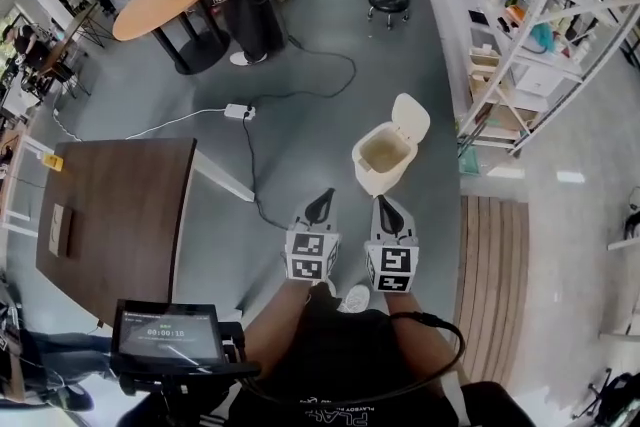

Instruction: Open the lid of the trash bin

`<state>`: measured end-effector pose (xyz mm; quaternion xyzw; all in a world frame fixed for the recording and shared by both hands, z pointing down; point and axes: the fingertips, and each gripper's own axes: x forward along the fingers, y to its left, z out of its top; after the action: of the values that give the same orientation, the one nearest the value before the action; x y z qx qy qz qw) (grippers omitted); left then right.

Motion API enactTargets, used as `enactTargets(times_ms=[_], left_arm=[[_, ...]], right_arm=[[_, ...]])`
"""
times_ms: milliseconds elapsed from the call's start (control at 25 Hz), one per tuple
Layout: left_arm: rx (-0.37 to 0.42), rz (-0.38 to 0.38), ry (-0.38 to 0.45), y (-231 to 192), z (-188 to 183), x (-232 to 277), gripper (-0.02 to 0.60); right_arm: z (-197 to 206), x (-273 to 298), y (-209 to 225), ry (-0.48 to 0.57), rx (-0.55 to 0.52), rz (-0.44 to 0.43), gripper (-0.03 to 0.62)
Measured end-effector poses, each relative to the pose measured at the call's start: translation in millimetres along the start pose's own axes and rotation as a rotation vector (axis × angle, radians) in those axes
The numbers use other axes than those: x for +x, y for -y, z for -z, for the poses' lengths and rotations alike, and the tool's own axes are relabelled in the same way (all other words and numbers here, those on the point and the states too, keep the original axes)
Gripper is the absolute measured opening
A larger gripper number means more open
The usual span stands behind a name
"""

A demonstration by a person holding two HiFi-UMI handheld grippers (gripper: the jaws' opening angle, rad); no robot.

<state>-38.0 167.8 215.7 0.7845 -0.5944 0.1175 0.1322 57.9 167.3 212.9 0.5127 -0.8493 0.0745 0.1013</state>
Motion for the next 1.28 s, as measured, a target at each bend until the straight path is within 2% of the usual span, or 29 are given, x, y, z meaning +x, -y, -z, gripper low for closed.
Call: enactTargets(times_ms=[320,480,640,920,1120,1280], left_arm=[[0.02,0.002,-0.009,-13.4,-3.1,-26.0,-0.002],[0.04,0.023,0.0,-24.6,-11.6,-39.5,-0.002],[0.033,0.007,-0.019,-38.9,-20.6,-42.8,-0.002],[0.058,0.023,0.027,-44.2,-40.0,-55.8,-0.002],[0.134,-0.014,0.033,-56.5,-35.2,-60.3,-0.002],[0.114,-0.014,0.041,-61.5,-35.4,-66.5,-0.002]], right_arm=[[-19.6,-13.4,-8.4,0.022,-0.02,0.017,0.0],[-32.2,-13.9,-27.1,0.039,-0.031,0.03,0.0],[-43.1,-12.2,-41.5,0.051,-0.047,0.03,0.0],[-50.8,-14.5,-54.9,0.06,-0.071,0.045,0.0],[-54.2,-11.5,-61.1,0.062,-0.092,0.044,0.0],[-57.8,-6.6,-68.9,0.076,-0.104,0.03,0.0]])
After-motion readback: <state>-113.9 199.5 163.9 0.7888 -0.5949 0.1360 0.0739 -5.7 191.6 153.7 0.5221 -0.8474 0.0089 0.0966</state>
